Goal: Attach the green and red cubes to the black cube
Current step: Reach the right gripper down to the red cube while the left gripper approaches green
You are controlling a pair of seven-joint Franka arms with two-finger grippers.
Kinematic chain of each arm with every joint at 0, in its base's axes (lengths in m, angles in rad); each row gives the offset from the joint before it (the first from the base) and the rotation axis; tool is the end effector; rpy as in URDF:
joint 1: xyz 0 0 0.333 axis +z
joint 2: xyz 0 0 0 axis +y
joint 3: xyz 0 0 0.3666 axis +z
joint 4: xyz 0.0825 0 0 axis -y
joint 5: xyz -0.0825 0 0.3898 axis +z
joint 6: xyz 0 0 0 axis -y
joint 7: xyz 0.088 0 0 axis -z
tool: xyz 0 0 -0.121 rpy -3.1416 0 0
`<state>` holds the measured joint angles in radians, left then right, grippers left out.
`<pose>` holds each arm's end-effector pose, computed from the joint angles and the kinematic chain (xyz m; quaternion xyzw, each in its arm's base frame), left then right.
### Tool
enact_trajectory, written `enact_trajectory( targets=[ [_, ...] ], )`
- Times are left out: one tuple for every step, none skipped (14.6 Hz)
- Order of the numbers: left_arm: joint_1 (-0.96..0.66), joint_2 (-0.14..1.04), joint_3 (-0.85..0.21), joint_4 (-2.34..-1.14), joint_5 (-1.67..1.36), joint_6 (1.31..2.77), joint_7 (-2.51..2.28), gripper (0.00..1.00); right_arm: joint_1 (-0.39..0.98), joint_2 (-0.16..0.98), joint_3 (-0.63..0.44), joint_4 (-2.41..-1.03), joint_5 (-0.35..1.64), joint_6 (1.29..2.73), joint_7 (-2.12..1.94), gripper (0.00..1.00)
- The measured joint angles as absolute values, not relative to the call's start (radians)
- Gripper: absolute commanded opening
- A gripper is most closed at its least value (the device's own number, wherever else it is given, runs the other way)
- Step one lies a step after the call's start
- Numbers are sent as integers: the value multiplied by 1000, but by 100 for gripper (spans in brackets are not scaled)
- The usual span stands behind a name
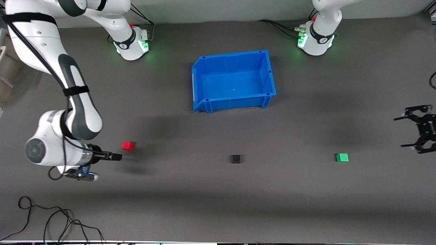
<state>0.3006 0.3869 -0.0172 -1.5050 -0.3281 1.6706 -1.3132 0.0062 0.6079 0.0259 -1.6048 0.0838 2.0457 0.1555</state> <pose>0.6546 0.1550 0.4652 0.6593 0.7258 -0.1750 0.0882 0.7051 0.0257 0.2859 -0.9919 0.0852 0.0870 0.0351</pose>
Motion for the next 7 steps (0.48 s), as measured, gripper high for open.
enact_trajectory(
  targets=[
    [308,396,-17,-1534,-358,1697,-1259,100,11,620,26,-1606,84,2051,163,99],
    [318,403,-17,-1569,-392,1720,-1193,100,14,631,26,-1608,84,2065,170,99],
    [329,407,-17,-1605,-427,1743,-1121,100,17,644,26,-1611,84,2079,172,99],
    [341,409,-17,-1643,-468,1770,-1052,100,20,656,26,-1616,84,2102,173,99],
    [348,411,-17,-1681,-501,1808,-1001,100,21,666,26,-1630,84,2132,174,99],
    [348,413,-18,-1720,-520,1855,-965,100,21,673,26,-1650,84,2163,174,99],
    [345,418,-23,-1758,-532,1912,-941,100,21,677,26,-1673,84,2194,174,99]
  ],
)
